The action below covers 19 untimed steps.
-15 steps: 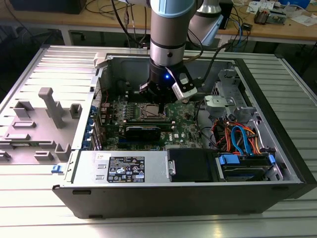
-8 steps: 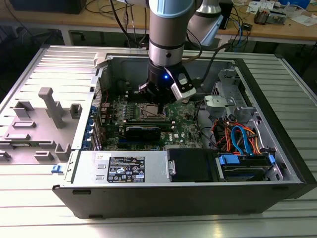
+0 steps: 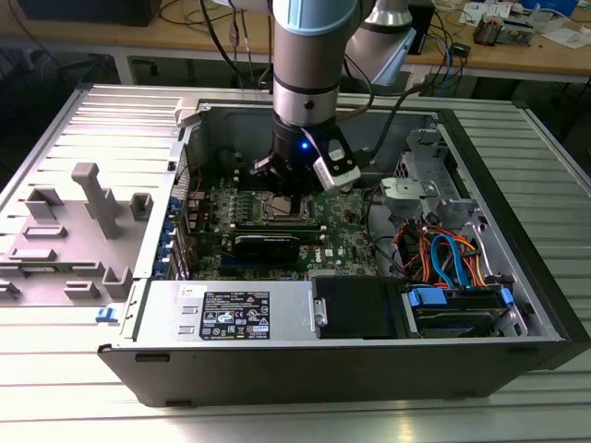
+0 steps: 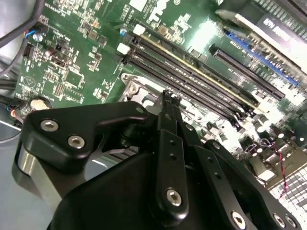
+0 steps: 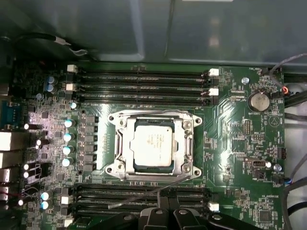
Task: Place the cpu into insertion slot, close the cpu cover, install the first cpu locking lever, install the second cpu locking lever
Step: 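Install the second cpu locking lever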
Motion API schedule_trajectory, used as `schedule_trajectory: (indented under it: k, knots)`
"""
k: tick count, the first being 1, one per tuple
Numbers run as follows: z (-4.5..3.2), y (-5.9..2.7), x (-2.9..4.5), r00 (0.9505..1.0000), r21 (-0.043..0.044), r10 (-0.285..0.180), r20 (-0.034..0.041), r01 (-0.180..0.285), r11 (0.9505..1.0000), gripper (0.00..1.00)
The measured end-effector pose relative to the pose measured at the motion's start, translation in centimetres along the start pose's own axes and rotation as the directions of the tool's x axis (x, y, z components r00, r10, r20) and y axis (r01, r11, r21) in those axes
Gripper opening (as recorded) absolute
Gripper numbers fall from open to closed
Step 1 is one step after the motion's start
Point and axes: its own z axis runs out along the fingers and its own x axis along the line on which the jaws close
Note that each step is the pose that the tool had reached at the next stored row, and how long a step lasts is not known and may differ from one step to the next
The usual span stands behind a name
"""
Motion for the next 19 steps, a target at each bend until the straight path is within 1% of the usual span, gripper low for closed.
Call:
schedule_trajectory:
  k: [2,4,8,9,12,19]
  knots:
    - [0.0,-0.25,0.1,1.0,0.0,0.0,-0.0034,0.0,1.0,0.11]
    - [0.04,-0.28,0.48,1.0,-0.0011,-0.001,-0.0077,0.001,1.0,0.11]
    - [0.04,-0.26,1.19,0.9998,-0.003,-0.006,-0.0185,0.006,1.0,0.11]
    - [0.03,-0.25,1.37,0.9997,-0.003,-0.01,-0.0227,0.01,0.9999,0.11]
    - [0.08,-0.25,1.7,0.9993,-0.0035,-0.023,-0.0312,0.023,0.9997,0.11]
    - [0.67,-0.21,2.75,0.9979,-0.009,-0.056,-0.0331,0.056,0.9984,0.11]
